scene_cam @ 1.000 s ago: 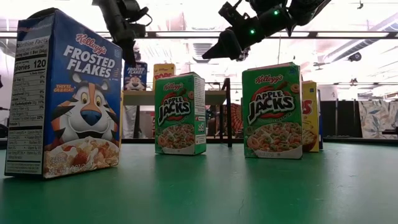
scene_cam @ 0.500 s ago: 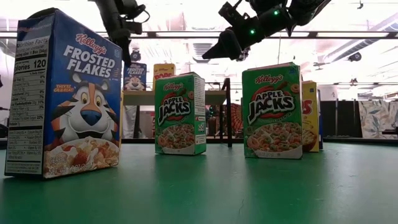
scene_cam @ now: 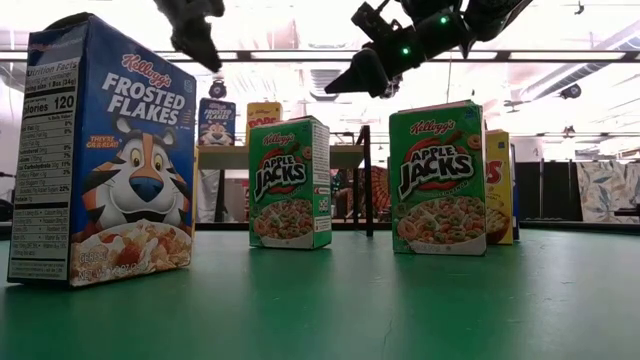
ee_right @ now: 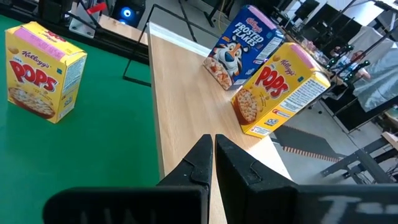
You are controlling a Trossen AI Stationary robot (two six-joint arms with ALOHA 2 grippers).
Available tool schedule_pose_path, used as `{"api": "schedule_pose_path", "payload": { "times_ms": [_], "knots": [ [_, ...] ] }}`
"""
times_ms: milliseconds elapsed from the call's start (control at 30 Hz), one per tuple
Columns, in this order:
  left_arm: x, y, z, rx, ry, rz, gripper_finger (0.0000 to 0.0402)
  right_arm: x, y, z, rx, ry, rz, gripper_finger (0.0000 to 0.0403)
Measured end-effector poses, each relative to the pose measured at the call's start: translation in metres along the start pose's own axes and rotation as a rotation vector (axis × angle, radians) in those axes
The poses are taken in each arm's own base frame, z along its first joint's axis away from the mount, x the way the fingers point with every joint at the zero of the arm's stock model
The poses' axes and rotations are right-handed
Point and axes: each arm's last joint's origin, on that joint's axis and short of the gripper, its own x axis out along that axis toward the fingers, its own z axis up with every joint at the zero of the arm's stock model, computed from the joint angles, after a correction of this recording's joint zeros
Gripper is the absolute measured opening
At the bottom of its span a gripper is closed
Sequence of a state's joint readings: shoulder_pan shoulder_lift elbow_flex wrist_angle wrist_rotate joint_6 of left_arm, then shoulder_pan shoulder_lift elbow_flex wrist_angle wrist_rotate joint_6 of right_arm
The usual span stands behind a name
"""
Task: Stack cereal on shelf
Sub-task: Put the middle blue cereal box on the shelf
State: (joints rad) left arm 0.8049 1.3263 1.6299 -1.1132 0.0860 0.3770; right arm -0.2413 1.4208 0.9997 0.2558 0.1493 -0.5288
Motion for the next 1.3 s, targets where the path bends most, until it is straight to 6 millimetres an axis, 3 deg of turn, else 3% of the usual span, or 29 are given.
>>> {"api": "schedule_pose_path", "payload": {
  "times_ms": [133,200,300,467,733,1033,1300],
  "knots": [
    [0.024,-0.022,-0.007,0.052,-0.018,-0.035,0.0139,0.0,-0.001,0.0,-0.006,-0.005,-0.005,0.0009],
    [0.04,-0.029,-0.018,0.082,0.053,0.042,0.0116,0.0,-0.001,0.0,-0.005,-0.003,-0.006,0.0009],
    [0.058,-0.032,-0.032,0.097,0.126,0.197,0.0083,0.0,-0.002,0.0,-0.004,-0.002,-0.006,0.0009],
    [0.077,-0.033,-0.043,0.097,0.131,0.256,0.0046,0.0,-0.002,0.0,-0.002,-0.007,-0.009,0.0009],
    [0.076,-0.024,-0.042,0.109,0.197,0.459,0.0037,0.0,-0.002,0.0,0.009,-0.008,-0.009,0.0009],
    [0.075,-0.025,-0.042,0.093,0.198,0.438,0.0037,0.0,-0.002,0.0,0.014,-0.008,-0.009,0.0009],
    [0.068,-0.029,-0.042,0.036,0.123,0.313,0.0037,0.0,-0.002,0.001,0.007,-0.008,-0.009,0.0009]
  ]
}}
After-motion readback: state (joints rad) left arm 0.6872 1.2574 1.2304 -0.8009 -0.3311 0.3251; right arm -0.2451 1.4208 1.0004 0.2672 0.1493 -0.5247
